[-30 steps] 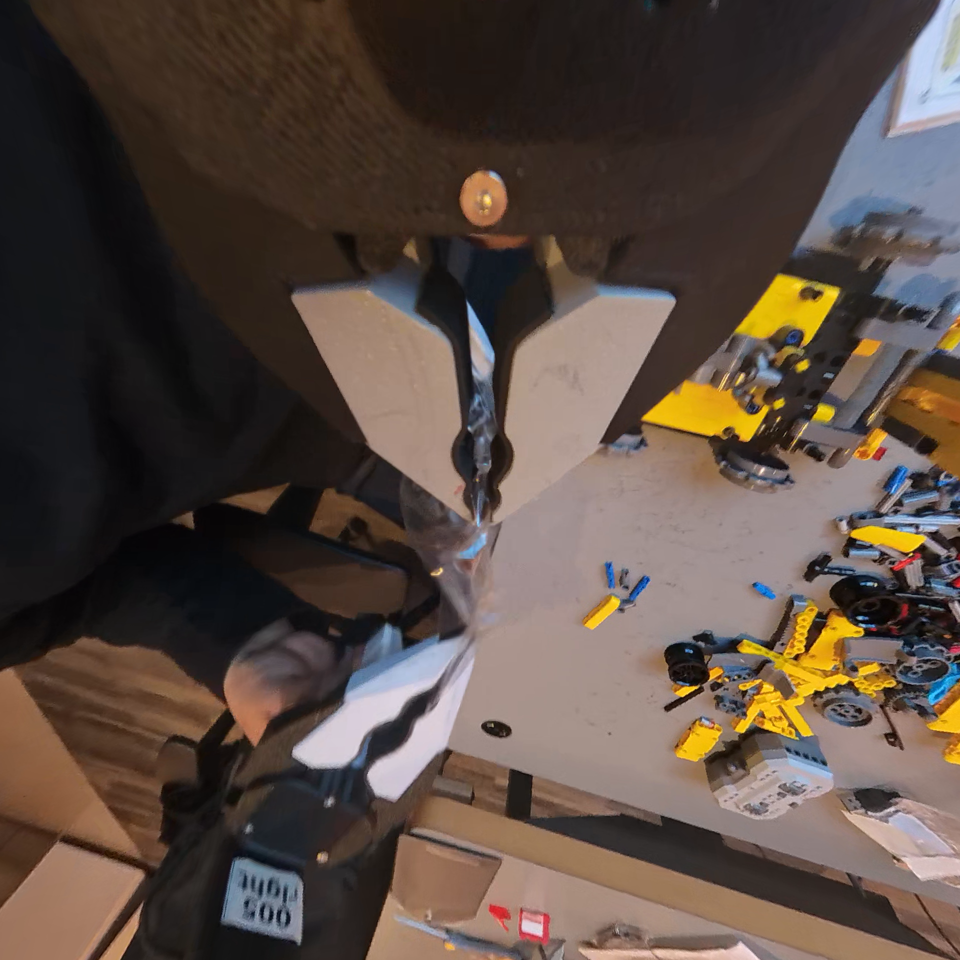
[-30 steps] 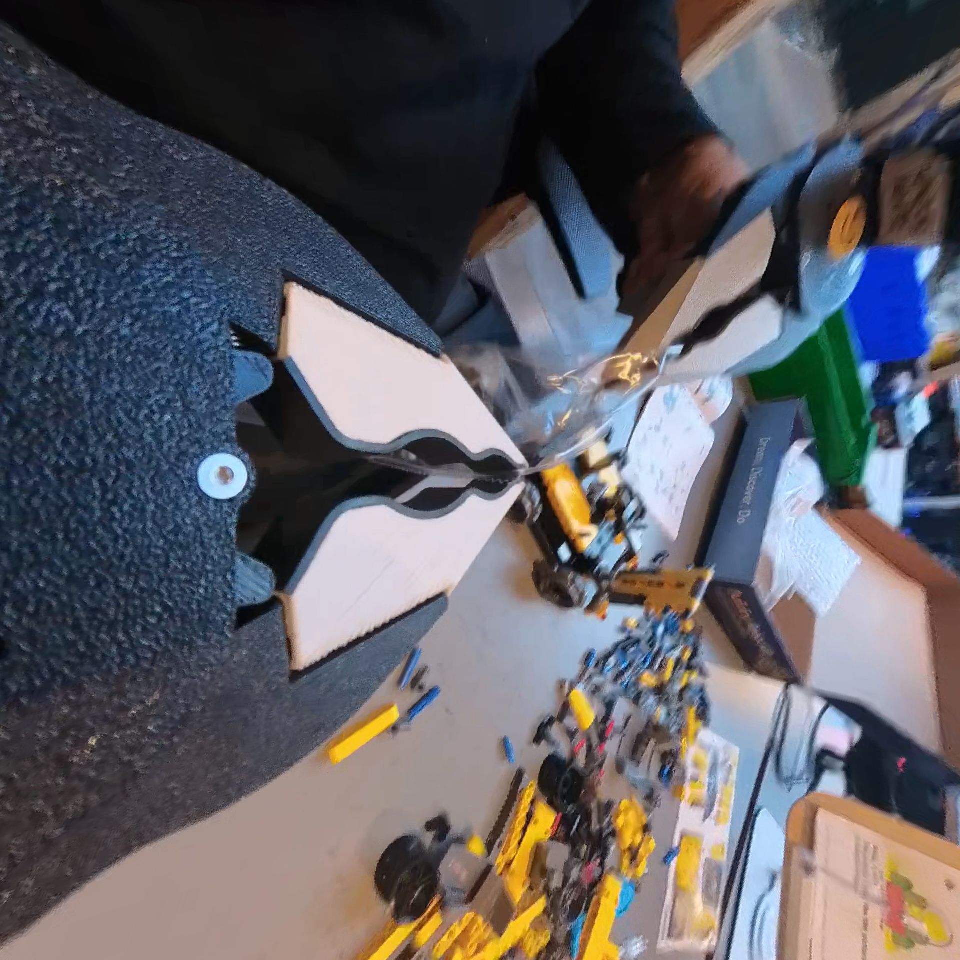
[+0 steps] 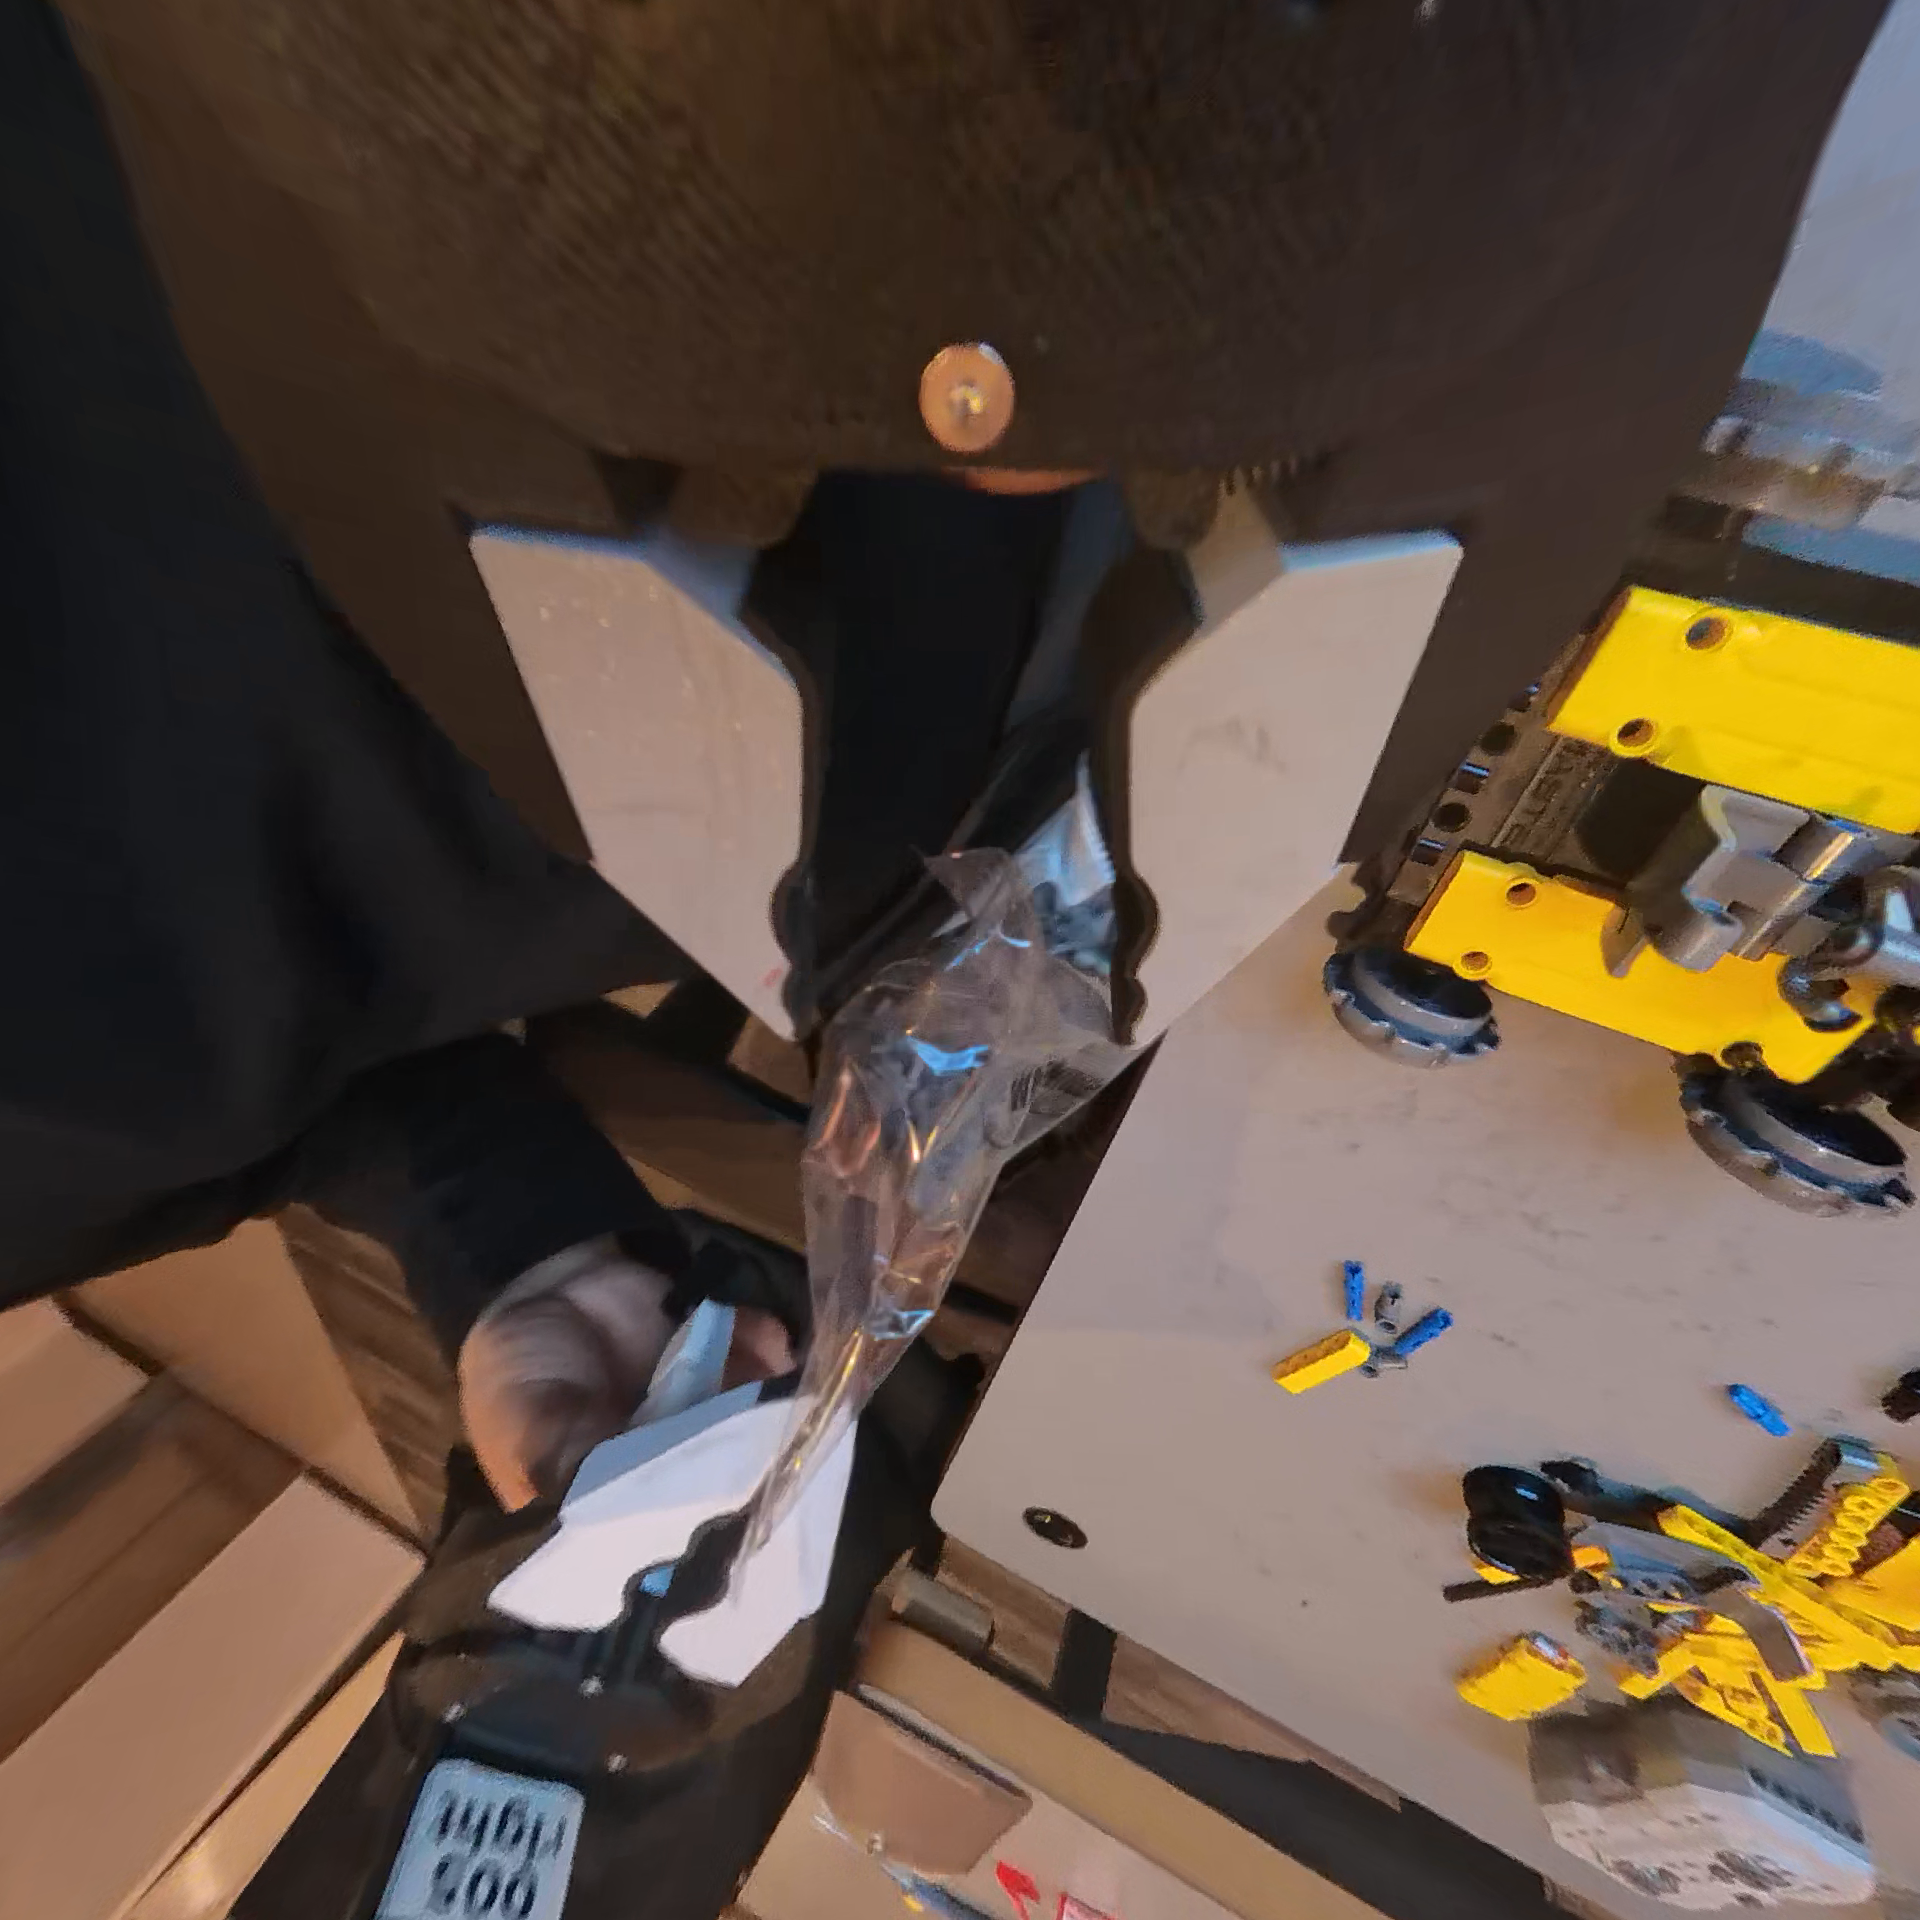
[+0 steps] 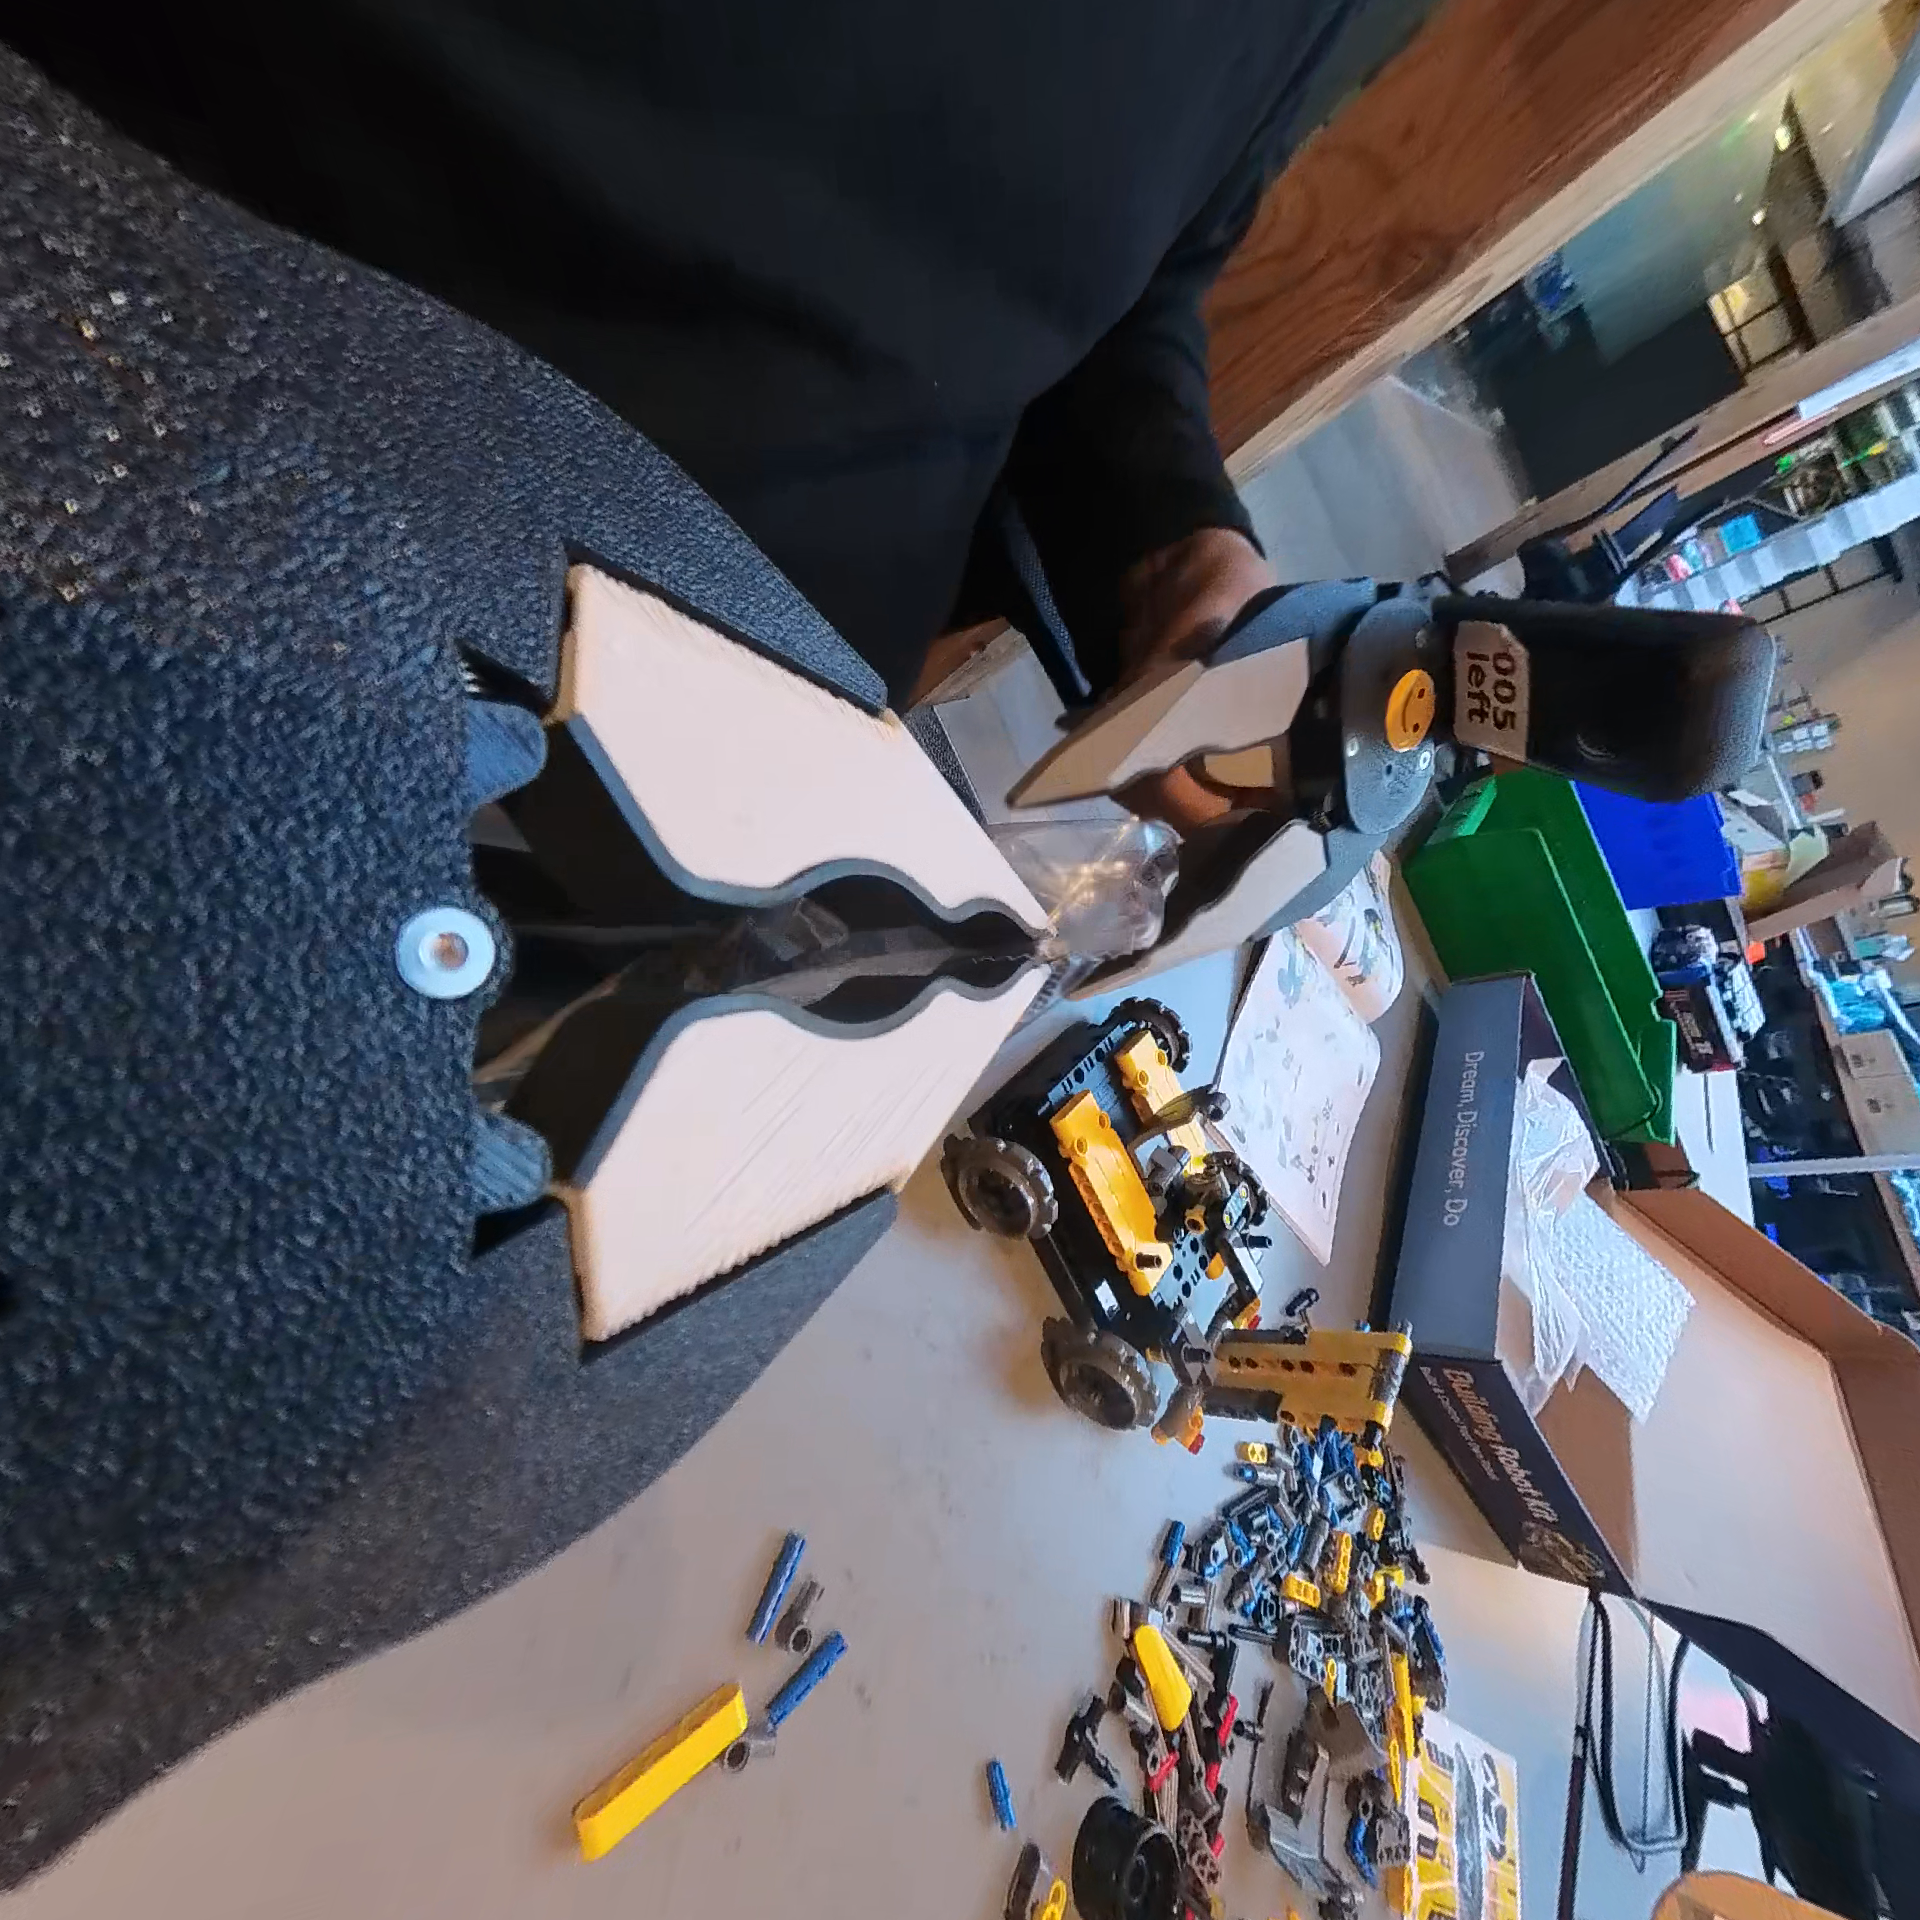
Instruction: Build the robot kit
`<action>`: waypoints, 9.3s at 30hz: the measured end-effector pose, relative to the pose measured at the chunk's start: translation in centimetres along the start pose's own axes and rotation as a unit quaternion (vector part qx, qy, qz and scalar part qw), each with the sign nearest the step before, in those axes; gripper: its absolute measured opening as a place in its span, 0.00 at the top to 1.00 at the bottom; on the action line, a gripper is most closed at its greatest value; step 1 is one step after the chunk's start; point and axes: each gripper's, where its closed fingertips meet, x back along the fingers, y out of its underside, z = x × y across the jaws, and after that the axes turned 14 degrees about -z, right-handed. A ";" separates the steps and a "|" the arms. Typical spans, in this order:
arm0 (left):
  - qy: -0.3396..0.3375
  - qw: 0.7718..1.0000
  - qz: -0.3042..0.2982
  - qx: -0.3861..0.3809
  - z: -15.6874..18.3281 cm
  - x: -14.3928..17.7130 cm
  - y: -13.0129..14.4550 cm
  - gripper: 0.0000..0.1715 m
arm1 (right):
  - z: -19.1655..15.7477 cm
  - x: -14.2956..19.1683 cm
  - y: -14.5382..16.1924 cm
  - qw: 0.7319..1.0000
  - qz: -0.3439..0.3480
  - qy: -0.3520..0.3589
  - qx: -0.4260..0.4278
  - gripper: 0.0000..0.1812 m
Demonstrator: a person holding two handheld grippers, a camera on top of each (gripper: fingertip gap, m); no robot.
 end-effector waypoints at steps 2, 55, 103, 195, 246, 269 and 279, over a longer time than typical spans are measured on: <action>-0.024 0.999 -0.014 -0.031 -0.2 -0.4 0.4 0.82 | -0.4 0.2 0.0 1.000 0.004 -0.009 -0.002 1.00; 0.065 0.991 0.014 -0.113 2.3 -2.1 -2.6 0.72 | -1.9 2.8 -3.6 0.965 0.135 -0.217 -0.064 1.00; 0.129 0.991 0.028 0.016 1.9 -6.5 -3.2 0.83 | 26.7 55.7 24.3 0.720 0.193 0.537 -0.395 0.64; -0.092 0.927 -0.067 -0.356 -5.3 -7.3 -20.3 0.84 | 7.4 14.0 -9.8 0.927 -0.087 0.300 0.206 1.00; -0.025 0.999 0.038 0.009 -5.8 -2.9 -9.3 0.95 | 12.6 7.1 -2.6 0.976 0.016 0.217 -0.029 0.76; 0.040 0.991 0.084 0.101 -4.1 -6.3 -10.5 0.94 | 12.4 0.1 0.9 0.939 -0.079 0.329 0.064 0.63; 0.032 0.984 0.154 0.081 -5.4 -2.6 -13.6 0.86 | 12.2 0.5 1.7 0.924 -0.100 0.351 0.111 0.79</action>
